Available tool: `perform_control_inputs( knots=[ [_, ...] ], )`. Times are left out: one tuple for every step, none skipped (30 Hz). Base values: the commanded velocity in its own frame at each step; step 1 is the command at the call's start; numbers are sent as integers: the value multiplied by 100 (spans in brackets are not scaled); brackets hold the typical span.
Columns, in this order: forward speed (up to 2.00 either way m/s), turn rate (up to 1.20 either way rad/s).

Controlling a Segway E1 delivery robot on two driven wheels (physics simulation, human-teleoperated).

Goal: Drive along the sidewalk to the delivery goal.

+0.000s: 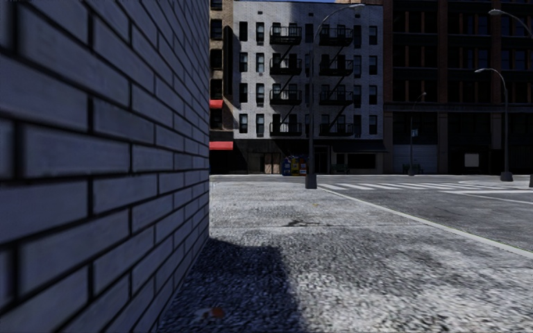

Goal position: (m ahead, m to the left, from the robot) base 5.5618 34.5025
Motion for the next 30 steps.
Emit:
perform_control_inputs(
  knots=[
    [200, 0],
    [200, 0],
    [200, 0],
    [200, 0],
    [200, 0],
    [200, 0],
    [200, 0],
    [200, 0],
    [200, 0],
    [200, 0],
    [200, 0],
    [200, 0],
    [200, 0],
    [200, 0],
    [200, 0],
    [200, 0],
    [200, 0],
    [200, 0],
    [200, 0],
    [200, 0],
    [200, 0],
    [200, 0],
    [200, 0],
    [200, 0],
    [200, 0],
    [200, 0],
    [200, 0],
    [200, 0],
    [200, 0],
    [200, 0]
  ],
)
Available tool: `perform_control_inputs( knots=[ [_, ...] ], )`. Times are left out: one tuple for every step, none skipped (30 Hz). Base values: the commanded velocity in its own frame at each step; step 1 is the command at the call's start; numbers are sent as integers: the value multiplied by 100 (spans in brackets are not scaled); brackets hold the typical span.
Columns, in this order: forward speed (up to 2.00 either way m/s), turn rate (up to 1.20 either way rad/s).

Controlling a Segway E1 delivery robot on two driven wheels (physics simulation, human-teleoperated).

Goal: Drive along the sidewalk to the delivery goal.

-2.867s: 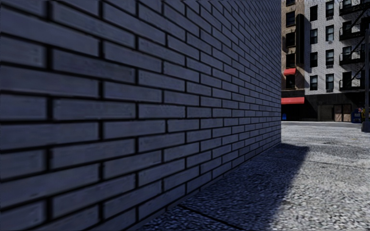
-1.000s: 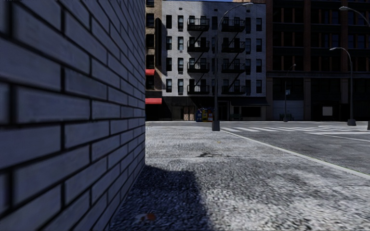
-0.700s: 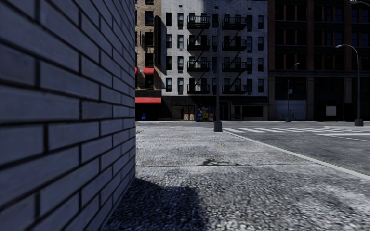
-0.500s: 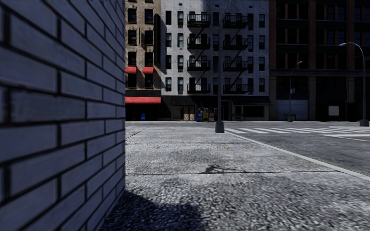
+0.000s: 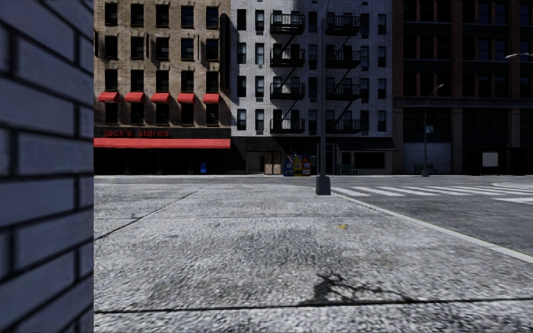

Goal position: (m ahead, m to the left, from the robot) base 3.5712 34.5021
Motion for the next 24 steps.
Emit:
perform_control_inputs(
  knots=[
    [200, 0],
    [200, 0],
    [200, 0],
    [200, 2],
    [200, 2],
    [200, 8],
    [200, 15],
    [200, 22],
    [175, 28],
    [128, 35],
    [128, 35],
    [102, 38],
    [90, 39],
    [86, 39],
    [85, 39],
    [85, 43],
    [84, 46],
    [84, 46],
    [84, 47],
    [84, 48],
    [84, 49],
    [84, 49],
    [84, 49],
    [84, 49]
  ],
)
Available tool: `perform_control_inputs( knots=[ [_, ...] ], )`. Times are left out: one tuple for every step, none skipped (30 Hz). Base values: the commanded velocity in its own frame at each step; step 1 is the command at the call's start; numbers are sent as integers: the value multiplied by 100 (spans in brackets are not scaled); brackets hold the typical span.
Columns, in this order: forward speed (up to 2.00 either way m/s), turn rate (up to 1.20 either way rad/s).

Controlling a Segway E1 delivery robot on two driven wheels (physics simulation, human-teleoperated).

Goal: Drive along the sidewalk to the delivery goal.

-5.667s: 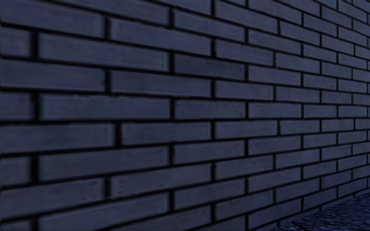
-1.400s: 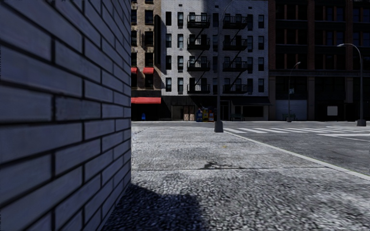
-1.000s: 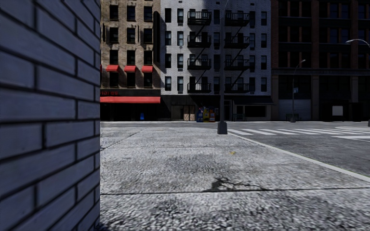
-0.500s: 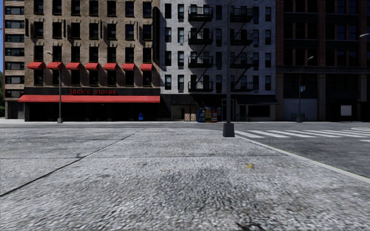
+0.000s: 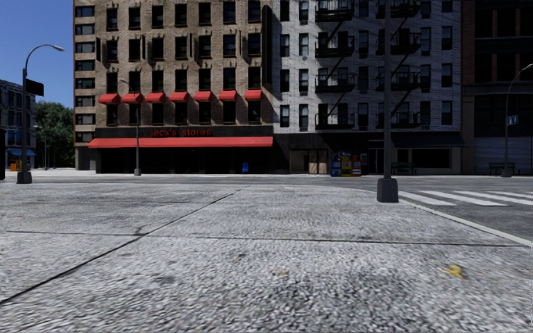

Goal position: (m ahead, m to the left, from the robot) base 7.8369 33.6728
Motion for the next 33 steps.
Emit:
perform_control_inputs(
  knots=[
    [84, 49],
    [84, 49],
    [84, 49],
    [84, 49],
    [84, 49],
    [84, 49],
    [84, 49],
    [84, 49],
    [84, 49],
    [84, 49],
    [84, 49],
    [84, 49],
    [84, 49],
    [84, 49],
    [84, 49],
    [85, 49],
    [85, 49],
    [85, 49],
    [85, 49],
    [85, 49],
    [85, 49],
    [85, 49],
    [85, 49],
    [85, 49],
    [85, 49],
    [85, 49],
    [85, 49],
    [85, 49],
    [85, 49],
    [85, 49],
    [85, 49],
    [86, 49],
    [87, 50]
  ],
)
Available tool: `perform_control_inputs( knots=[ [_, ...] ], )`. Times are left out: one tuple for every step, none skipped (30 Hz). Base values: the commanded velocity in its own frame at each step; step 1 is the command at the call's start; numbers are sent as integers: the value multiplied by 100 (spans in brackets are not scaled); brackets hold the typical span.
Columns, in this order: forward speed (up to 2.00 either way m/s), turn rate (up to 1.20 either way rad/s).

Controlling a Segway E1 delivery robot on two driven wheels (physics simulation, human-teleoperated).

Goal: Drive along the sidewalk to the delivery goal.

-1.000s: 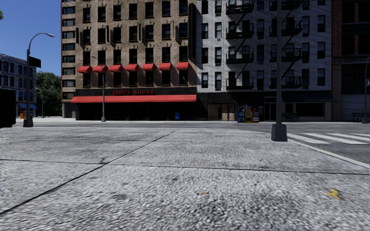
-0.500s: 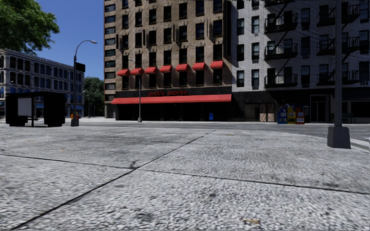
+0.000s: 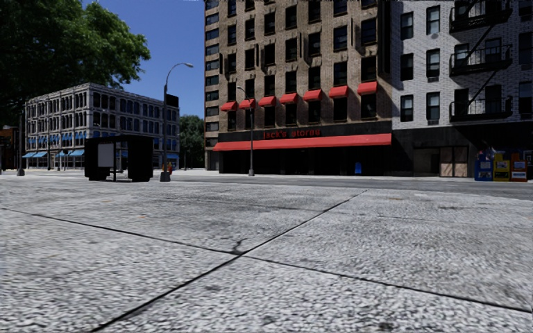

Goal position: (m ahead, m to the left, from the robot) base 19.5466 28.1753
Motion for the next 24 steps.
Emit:
perform_control_inputs(
  knots=[
    [91, 54],
    [117, 57],
    [123, 57],
    [125, 57],
    [125, 57],
    [127, 57],
    [128, 57],
    [139, 57],
    [173, 57],
    [200, 57],
    [200, 57],
    [200, 57],
    [200, 57],
    [200, 57],
    [200, 57],
    [200, 57],
    [200, 57],
    [200, 57],
    [200, 57],
    [200, 57],
    [200, 57],
    [200, 57],
    [200, 57],
    [200, 57]
  ],
)
